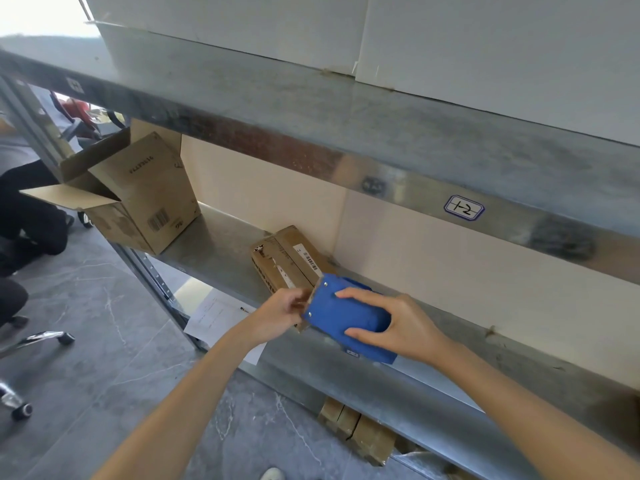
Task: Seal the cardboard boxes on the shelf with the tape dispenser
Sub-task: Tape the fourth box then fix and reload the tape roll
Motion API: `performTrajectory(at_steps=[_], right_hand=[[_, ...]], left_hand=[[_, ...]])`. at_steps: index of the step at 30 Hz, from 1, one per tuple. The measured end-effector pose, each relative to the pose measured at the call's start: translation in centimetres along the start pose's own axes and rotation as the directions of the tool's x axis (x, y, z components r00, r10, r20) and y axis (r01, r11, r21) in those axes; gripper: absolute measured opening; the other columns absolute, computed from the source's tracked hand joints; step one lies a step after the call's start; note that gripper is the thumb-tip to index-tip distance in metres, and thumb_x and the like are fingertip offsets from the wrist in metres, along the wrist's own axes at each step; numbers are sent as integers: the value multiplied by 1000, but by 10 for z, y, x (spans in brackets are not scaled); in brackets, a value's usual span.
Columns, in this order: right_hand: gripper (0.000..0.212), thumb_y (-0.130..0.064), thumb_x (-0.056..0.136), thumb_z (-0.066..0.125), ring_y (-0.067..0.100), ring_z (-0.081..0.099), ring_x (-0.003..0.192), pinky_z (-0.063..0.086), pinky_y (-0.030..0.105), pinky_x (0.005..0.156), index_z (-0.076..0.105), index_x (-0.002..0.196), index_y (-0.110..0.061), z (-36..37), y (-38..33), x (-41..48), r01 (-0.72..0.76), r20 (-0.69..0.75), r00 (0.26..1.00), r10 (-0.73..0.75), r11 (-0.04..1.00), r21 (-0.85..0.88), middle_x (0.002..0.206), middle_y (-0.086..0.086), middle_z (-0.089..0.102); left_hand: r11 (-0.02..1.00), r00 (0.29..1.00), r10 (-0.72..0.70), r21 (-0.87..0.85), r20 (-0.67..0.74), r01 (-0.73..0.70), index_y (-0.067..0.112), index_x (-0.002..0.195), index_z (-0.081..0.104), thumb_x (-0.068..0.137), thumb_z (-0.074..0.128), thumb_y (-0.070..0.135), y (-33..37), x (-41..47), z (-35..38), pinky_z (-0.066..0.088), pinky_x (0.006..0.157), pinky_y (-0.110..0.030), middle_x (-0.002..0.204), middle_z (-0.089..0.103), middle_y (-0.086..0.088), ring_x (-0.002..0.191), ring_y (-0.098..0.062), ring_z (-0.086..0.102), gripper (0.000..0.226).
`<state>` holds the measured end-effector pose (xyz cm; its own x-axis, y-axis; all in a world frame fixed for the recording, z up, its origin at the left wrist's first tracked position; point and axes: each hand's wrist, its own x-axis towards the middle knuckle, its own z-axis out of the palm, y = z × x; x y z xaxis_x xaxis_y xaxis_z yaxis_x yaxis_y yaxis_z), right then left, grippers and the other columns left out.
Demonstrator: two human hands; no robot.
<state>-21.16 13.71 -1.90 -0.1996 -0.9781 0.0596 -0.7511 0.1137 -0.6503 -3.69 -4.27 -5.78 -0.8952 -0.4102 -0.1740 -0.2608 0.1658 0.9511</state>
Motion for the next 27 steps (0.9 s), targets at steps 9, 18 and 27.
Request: performTrajectory(at_steps=[9,18,27], right_hand=[[49,-18,83,80,6,63,110,56,29,89,63,123,-39,-6,-10,2,-111,-33,989,144,874,473,125,-19,64],[48,-15,83,79,5,65,106,52,18,81,63,123,-34,-3,-13,3,-119,-45,983,178,802,585,120,-21,65],[47,-14,82,79,11,67,104,54,23,81,65,121,-36,1,-15,8,-114,-59,978,202,743,659,118,-14,68]], left_hand=[[990,999,31,-133,-39,-36,14,115,67,86,73,-3,12,-2,20,56,87,-26,106,75,8,104,-11,70,34],[986,994,0,-168,-108,-18,16,101,66,86,70,-5,8,0,26,52,70,-19,85,74,14,77,0,68,26],[966,987,-17,-257,-163,-25,19,122,62,89,71,3,5,1,34,54,98,-35,120,70,1,112,-13,67,38]])
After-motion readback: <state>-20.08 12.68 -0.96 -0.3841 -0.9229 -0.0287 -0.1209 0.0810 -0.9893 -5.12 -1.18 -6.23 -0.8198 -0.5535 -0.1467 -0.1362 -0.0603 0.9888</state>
